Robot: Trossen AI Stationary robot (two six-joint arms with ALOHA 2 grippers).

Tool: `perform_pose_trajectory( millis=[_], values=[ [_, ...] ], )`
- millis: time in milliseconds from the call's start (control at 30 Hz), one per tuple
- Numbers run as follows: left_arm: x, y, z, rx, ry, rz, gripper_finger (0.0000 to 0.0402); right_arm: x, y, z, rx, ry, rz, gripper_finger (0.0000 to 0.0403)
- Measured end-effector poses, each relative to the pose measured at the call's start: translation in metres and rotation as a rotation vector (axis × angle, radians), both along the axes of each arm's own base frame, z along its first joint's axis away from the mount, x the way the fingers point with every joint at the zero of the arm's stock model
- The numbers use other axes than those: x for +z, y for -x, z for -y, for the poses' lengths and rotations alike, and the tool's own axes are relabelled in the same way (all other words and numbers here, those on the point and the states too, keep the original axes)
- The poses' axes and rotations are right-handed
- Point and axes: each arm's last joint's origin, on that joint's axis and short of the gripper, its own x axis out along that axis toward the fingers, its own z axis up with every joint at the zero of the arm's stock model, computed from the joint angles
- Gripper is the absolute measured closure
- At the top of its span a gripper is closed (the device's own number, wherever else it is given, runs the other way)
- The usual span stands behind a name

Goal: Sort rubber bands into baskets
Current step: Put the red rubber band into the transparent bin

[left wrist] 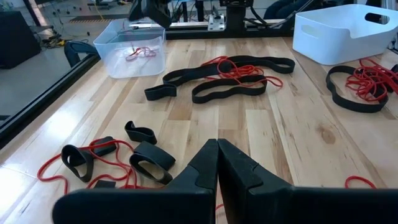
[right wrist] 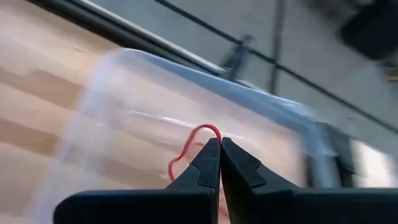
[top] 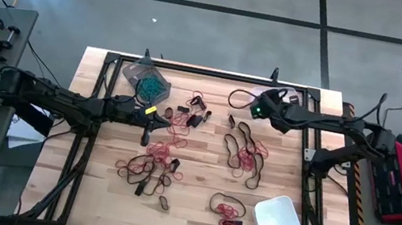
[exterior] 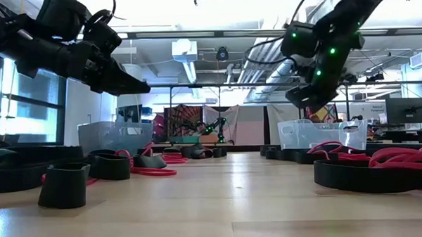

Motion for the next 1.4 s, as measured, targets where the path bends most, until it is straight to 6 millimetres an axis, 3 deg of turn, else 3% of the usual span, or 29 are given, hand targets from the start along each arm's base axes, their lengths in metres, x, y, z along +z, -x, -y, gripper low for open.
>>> perform_pose_trajectory(
  millis=[167,400,733,867,1000,1167,1400],
  values=[
    [0.000,0.000,0.000,0.000,0.000,0.000,0.0401,-0.001,-0.003,0.008,0.055,-0.046,0.085,0.0402],
    [0.000,0.000,0.000,0.000,0.000,0.000,0.0401,-0.001,0.005,0.018,-0.017,-0.057,0.089,0.0396],
    [0.000,0.000,0.000,0.000,0.001,0.001,0.0401,-0.004,0.015,0.015,-0.061,-0.106,0.030,0.0299],
    [0.000,0.000,0.000,0.000,0.000,0.002,0.0401,0.002,0.016,0.008,-0.040,-0.104,0.028,0.0297],
    [0.000,0.000,0.000,0.000,0.001,0.002,0.0401,0.012,0.015,-0.008,0.038,-0.110,0.056,0.0334],
    [0.000,0.000,0.000,0.000,0.001,0.002,0.0401,0.019,0.006,-0.045,0.270,-0.255,0.121,0.0394],
    [0.000,0.000,0.000,0.001,0.001,0.002,0.0401,0.015,-0.008,-0.102,0.555,-0.415,0.122,0.0361]
  ],
)
